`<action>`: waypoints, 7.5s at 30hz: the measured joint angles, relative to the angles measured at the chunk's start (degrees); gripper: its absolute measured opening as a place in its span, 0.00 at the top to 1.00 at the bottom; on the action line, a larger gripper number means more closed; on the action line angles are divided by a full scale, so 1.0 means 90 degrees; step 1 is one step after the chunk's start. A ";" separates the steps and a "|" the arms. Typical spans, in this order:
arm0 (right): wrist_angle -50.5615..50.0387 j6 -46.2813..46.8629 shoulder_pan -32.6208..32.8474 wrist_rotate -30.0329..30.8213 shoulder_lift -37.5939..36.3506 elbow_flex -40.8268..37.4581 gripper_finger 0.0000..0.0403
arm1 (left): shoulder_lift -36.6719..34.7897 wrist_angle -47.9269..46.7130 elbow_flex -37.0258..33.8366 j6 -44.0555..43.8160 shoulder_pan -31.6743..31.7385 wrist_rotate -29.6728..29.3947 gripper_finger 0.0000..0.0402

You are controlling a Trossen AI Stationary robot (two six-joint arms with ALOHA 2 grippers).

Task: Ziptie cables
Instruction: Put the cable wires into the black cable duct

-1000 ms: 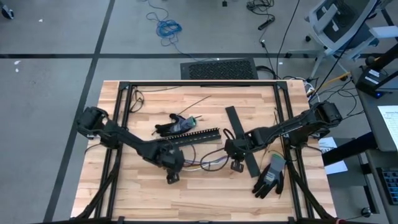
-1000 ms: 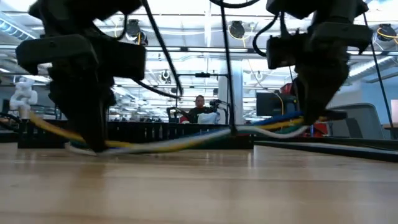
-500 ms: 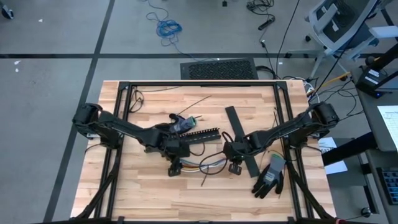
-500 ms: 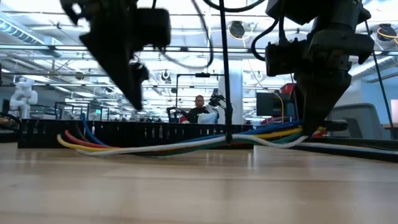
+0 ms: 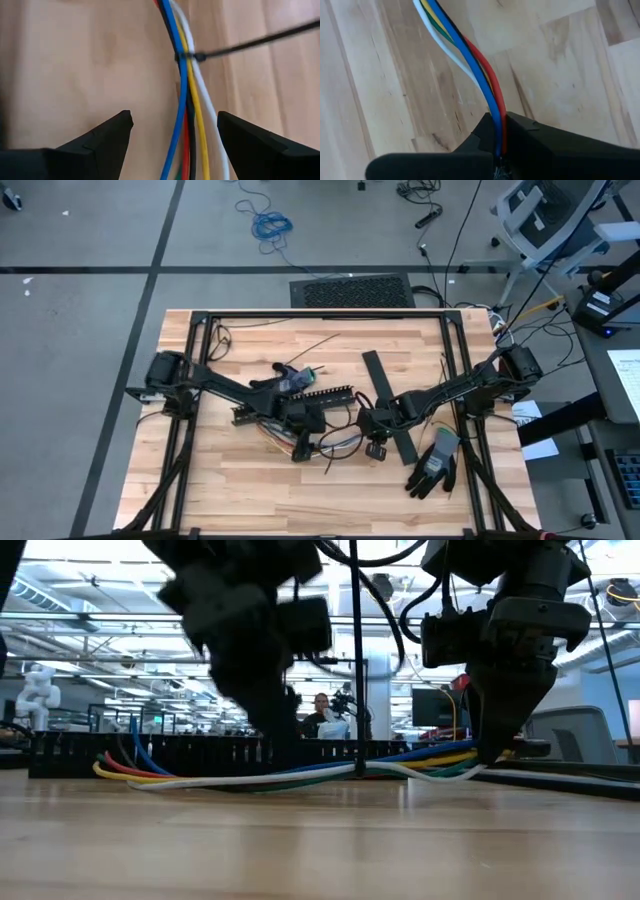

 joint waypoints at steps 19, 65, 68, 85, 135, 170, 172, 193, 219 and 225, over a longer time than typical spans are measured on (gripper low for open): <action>0.0111 -0.0115 -0.0164 0.0015 -0.0002 0.0002 1.00 | 0.0683 -0.0019 0.0610 -0.0899 -0.0387 -0.0584 0.27; -0.0190 0.0294 0.0534 0.0163 -0.0007 0.0007 1.00 | 0.0825 -0.3144 0.0630 -0.1115 -0.1046 -0.2260 0.50; -0.0158 0.0337 0.0647 0.0155 -0.0007 0.0007 1.00 | 0.0818 -0.3138 0.0630 -0.0523 -0.1028 -0.1914 0.50; -0.0180 0.1197 0.1515 0.0186 -0.0007 0.0005 1.00 | 0.0733 -0.3274 0.0598 0.0870 -0.0470 -0.0818 0.50; 0.0267 -0.1898 -0.0849 0.0850 -0.1061 0.0532 1.00 | -0.1847 -0.6852 0.1001 -0.1785 -0.0684 -0.1834 0.99; -0.3027 -0.3076 -0.0944 0.1509 -0.1056 0.5178 1.00 | -0.1854 -0.3260 0.0873 -0.2585 -0.0964 -0.2838 0.65; -0.3183 -0.3082 -0.0944 0.1513 -0.1054 0.5178 1.00 | -0.1854 -0.3283 0.0873 -0.2463 -0.0965 -0.2518 0.58; -0.4394 -0.2979 -0.0776 0.2201 -0.1806 0.5178 1.00 | -0.2330 -0.8687 0.0873 -0.6655 -0.2908 -0.2348 0.30; -0.1957 -0.1891 -0.0652 0.1807 -0.1873 0.5173 1.00 | -0.4247 -0.8550 -0.0145 -1.1075 -0.4297 -0.7900 0.30; -0.1831 -0.1912 -0.0606 0.1741 -0.1877 0.5173 1.00 | -0.5179 -0.8169 -0.0089 -1.0716 -0.4160 -0.8796 0.30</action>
